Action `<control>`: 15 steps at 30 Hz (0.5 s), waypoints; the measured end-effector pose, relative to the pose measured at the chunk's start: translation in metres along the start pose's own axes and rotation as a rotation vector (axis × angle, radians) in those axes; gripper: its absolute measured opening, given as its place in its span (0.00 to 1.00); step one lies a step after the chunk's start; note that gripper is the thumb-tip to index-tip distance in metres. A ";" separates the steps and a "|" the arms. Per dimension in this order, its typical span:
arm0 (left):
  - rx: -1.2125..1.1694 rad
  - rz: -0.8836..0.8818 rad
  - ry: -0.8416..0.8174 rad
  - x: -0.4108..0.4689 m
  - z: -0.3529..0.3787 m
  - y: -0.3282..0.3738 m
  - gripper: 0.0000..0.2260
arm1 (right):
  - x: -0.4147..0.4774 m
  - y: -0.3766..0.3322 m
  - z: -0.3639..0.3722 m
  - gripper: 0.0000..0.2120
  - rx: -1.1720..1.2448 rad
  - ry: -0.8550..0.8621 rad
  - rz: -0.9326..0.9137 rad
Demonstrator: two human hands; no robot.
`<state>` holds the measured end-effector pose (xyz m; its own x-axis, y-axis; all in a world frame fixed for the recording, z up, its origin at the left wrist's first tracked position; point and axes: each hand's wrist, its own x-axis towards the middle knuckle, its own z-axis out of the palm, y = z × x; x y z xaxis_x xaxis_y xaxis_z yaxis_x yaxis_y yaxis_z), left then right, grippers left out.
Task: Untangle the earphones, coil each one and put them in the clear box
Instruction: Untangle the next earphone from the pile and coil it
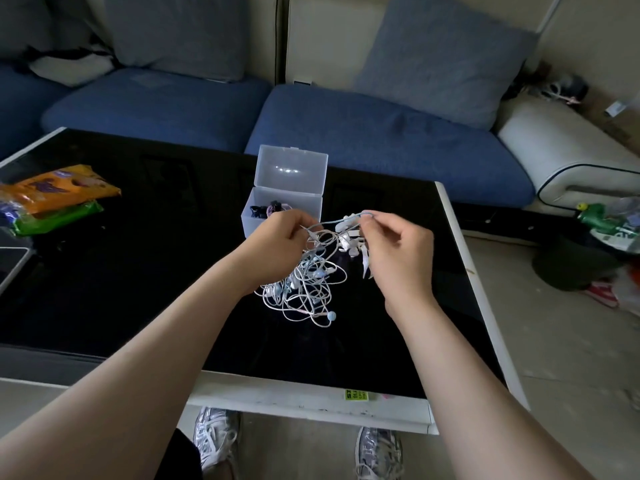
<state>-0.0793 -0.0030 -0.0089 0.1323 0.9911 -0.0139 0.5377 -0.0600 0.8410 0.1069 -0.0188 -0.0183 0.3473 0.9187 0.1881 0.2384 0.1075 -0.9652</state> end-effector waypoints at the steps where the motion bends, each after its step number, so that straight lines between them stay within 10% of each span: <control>1: 0.019 0.002 -0.013 0.000 0.000 0.002 0.14 | 0.000 0.000 0.002 0.06 -0.003 0.046 -0.002; 10: 0.298 0.066 -0.068 -0.007 -0.003 0.003 0.11 | 0.007 -0.014 0.003 0.08 0.355 0.287 0.151; 15: 0.610 -0.017 -0.036 -0.006 0.001 -0.017 0.10 | 0.020 0.000 -0.020 0.09 -0.137 0.198 -0.239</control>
<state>-0.0880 -0.0078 -0.0236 0.1414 0.9886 -0.0520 0.9186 -0.1114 0.3792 0.1319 -0.0076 -0.0114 0.4332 0.7806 0.4505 0.4489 0.2466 -0.8589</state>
